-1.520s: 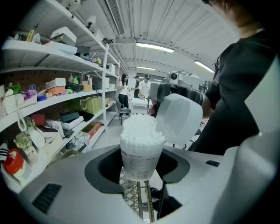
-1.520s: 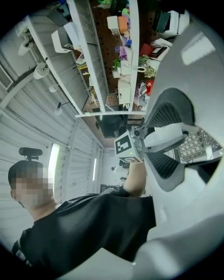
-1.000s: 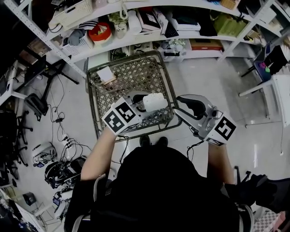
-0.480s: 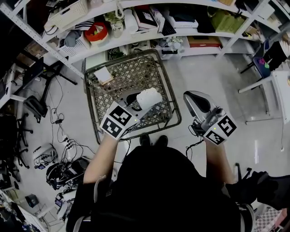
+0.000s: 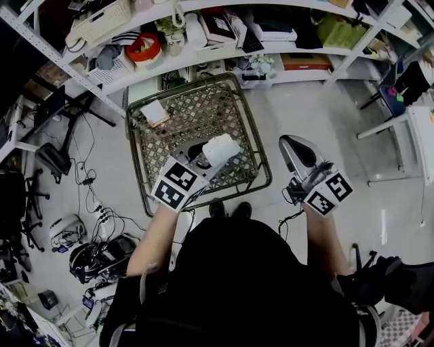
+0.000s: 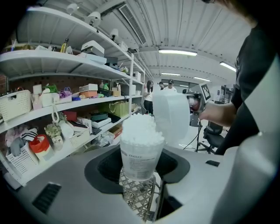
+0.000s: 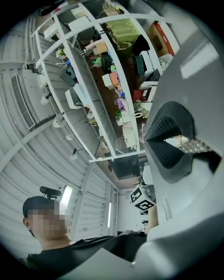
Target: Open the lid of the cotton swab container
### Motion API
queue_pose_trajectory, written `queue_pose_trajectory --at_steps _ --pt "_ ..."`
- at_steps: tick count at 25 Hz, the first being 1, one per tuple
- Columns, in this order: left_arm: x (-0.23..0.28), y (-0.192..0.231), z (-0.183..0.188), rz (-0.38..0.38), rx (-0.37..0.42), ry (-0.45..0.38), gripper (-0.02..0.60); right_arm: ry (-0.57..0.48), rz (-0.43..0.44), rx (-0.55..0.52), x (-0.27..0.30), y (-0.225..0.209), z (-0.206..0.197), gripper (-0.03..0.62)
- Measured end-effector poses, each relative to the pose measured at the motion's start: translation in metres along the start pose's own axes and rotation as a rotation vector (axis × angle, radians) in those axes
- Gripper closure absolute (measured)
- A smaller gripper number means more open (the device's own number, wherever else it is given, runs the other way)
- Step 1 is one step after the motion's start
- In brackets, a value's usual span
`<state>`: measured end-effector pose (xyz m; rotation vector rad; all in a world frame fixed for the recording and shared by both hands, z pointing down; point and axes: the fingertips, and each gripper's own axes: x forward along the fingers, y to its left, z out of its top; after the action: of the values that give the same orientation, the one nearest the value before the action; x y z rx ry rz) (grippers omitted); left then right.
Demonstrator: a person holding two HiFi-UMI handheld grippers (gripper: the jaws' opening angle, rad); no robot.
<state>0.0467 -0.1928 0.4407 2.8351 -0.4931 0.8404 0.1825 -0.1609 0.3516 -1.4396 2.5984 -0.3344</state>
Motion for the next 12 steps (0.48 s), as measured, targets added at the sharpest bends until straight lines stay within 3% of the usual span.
queue_pose_trajectory --at_steps 12 --pt "-0.0033 0.0025 0.0033 0.017 -0.012 -0.009 0.379 0.024 0.024 -0.041 0.0007 0.0078 -0.0009 0.586"
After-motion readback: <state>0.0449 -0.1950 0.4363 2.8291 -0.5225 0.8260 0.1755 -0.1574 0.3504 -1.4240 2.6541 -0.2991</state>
